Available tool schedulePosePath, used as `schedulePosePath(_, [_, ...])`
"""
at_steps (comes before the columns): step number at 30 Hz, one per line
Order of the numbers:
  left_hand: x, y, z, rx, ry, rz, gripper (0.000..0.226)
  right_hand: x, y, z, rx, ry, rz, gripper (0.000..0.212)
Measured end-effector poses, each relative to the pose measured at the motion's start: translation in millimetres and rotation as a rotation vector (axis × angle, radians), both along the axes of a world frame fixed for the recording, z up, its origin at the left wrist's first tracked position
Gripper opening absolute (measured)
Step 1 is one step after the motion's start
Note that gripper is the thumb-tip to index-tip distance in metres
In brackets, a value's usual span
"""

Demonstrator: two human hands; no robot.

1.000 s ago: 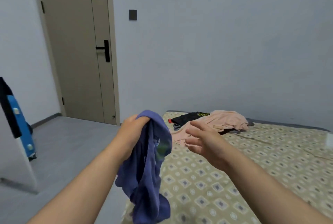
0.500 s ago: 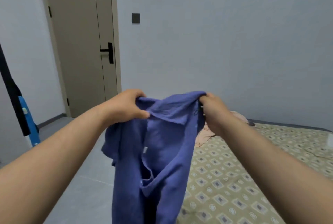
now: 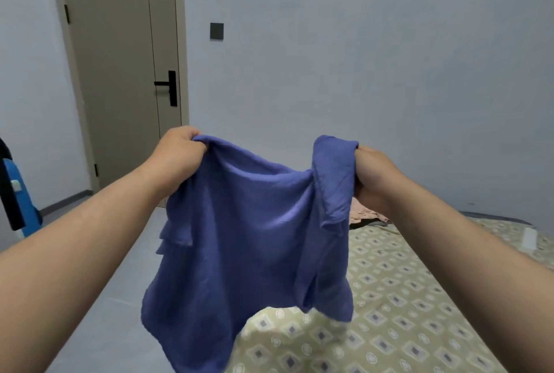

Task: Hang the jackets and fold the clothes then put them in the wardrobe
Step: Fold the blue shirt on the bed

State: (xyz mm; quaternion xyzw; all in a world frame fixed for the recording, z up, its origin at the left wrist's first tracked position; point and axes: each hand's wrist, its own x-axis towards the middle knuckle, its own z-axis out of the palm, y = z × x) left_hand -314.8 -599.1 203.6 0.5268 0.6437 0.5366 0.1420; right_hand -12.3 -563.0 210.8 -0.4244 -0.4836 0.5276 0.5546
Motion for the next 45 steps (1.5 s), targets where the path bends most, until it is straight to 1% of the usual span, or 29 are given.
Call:
schedulePosePath(2, [6,6,-11,-0.056,-0.003,-0.081,0.026,-13,-9,9,-0.001,0.121,0.061,0.021])
schedulePosePath(4, [24,4,-28,-0.136,0.011,-0.132,0.038,-28,-17,24,-0.016,0.258,0.097,0.024])
schedulePosePath(5, [35,-3,-37,-0.077,0.0,-0.118,0.046,-36,-21,32,-0.02,0.299,0.111,0.023])
schedulePosePath(6, [48,-13,-45,0.081,-0.036,-0.106,0.046,-44,-23,40,-0.019,0.327,0.126,0.023])
schedulePosePath(8, [80,-43,-68,0.431,-0.123,-0.151,0.036,-57,-29,53,0.008,0.346,0.15,0.023])
schedulePosePath(9, [96,-58,-81,0.472,-0.104,-0.207,0.036,-62,-32,59,0.027,0.336,0.152,0.024])
schedulePosePath(11, [125,-76,-104,0.323,0.004,-0.263,0.05,-67,-37,70,0.064,0.303,0.154,0.026])
schedulePosePath(12, [133,-75,-114,0.244,0.032,-0.201,0.057,-69,-40,75,0.065,0.282,0.159,0.026])
schedulePosePath(14, [133,-63,-120,0.099,-0.063,-0.045,0.063,-68,-42,85,0.051,0.251,0.153,0.025])
schedulePosePath(15, [124,-55,-120,0.025,-0.105,-0.011,0.059,-67,-41,89,0.045,0.262,0.146,0.026])
schedulePosePath(16, [115,-47,-118,-0.044,-0.095,-0.031,0.046,-66,-41,92,0.041,0.287,0.132,0.026])
schedulePosePath(18, [98,-34,-115,-0.166,-0.017,-0.111,0.006,-63,-38,96,0.079,0.31,0.092,0.021])
schedulePosePath(19, [91,-28,-114,-0.201,-0.021,-0.116,0.01,-60,-36,97,0.124,0.29,0.082,0.02])
schedulePosePath(20, [85,-23,-111,-0.206,-0.068,-0.111,0.017,-56,-34,97,0.178,0.237,0.074,0.02])
schedulePosePath(21, [78,-20,-105,-0.196,-0.133,-0.101,0.021,-51,-29,95,0.242,0.114,0.049,0.021])
schedulePosePath(23, [63,-16,-86,-0.145,-0.199,-0.036,0.018,-34,-15,89,0.416,-0.366,-0.125,0.016])
schedulePosePath(25, [49,-18,-61,-0.081,-0.178,0.009,0.017,-15,-3,81,0.584,-0.811,-0.348,0.01])
schedulePosePath(27, [40,-22,-38,-0.02,-0.162,0.006,0.018,-1,2,72,0.664,-1.048,-0.445,0.01])
schedulePosePath(29, [36,-28,-14,0.029,-0.155,-0.037,0.019,6,2,58,0.672,-1.223,-0.396,0.021])
schedulePosePath(31, [38,-35,4,0.082,-0.112,-0.114,0.019,5,1,44,0.627,-1.429,-0.196,0.032])
schedulePosePath(32, [40,-39,13,0.113,-0.077,-0.141,0.019,3,-2,37,0.567,-1.443,-0.055,0.031])
schedulePosePath(33, [42,-43,21,0.149,-0.039,-0.151,0.019,1,-5,31,0.487,-1.306,0.097,0.027])
schedulePosePath(35, [41,-49,34,0.196,0.05,-0.133,0.02,-4,-14,25,0.292,-0.762,0.34,0.018])
schedulePosePath(36, [39,-51,40,0.204,0.098,-0.117,0.019,-4,-13,24,0.214,-0.505,0.412,0.017])
schedulePosePath(37, [36,-52,45,0.204,0.139,-0.095,0.019,-3,-12,26,0.165,-0.317,0.456,0.023])
schedulePosePath(38, [32,-53,51,0.198,0.168,-0.069,0.019,-2,-11,29,0.145,-0.213,0.472,0.031])
schedulePosePath(40, [23,-55,62,0.187,0.201,-0.012,0.019,1,-12,38,0.159,-0.136,0.496,0.043])
schedulePosePath(42, [15,-57,74,0.18,0.187,0.035,0.021,4,-14,49,0.183,-0.119,0.492,0.045])
schedulePosePath(45, [7,-60,89,0.182,0.122,0.064,0.019,12,-13,58,0.242,-0.263,0.397,0.035])
